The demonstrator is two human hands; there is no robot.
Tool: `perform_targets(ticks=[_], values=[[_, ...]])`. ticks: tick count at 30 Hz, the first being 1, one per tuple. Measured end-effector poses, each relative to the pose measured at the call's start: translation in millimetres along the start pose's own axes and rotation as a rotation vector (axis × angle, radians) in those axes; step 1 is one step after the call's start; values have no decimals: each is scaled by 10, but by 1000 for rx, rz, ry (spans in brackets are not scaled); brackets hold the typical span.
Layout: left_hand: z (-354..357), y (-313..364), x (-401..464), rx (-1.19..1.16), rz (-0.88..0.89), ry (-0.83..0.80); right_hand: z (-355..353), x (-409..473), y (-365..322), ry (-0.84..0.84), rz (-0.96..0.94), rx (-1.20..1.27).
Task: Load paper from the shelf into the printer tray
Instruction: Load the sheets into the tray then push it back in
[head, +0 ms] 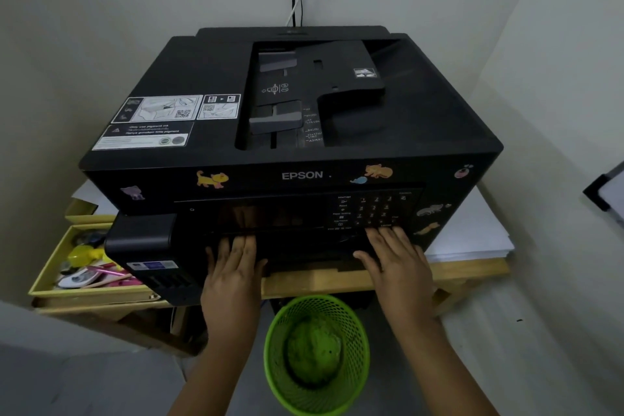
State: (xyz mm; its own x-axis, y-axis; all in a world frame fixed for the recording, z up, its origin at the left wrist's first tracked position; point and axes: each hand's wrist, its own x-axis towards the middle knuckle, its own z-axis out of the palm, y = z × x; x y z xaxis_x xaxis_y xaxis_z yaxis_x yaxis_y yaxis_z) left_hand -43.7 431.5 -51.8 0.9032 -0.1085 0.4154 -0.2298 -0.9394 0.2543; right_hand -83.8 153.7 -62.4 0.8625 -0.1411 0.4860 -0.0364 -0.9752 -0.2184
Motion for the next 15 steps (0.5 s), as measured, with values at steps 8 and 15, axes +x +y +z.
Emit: perform_targets(ticks=[8,15], values=[[100,39,-15,34,-20,84,79,18,-40,42,42,28],[154,-13,-46,25,5,103,89,-7,-10,-5,28,6]])
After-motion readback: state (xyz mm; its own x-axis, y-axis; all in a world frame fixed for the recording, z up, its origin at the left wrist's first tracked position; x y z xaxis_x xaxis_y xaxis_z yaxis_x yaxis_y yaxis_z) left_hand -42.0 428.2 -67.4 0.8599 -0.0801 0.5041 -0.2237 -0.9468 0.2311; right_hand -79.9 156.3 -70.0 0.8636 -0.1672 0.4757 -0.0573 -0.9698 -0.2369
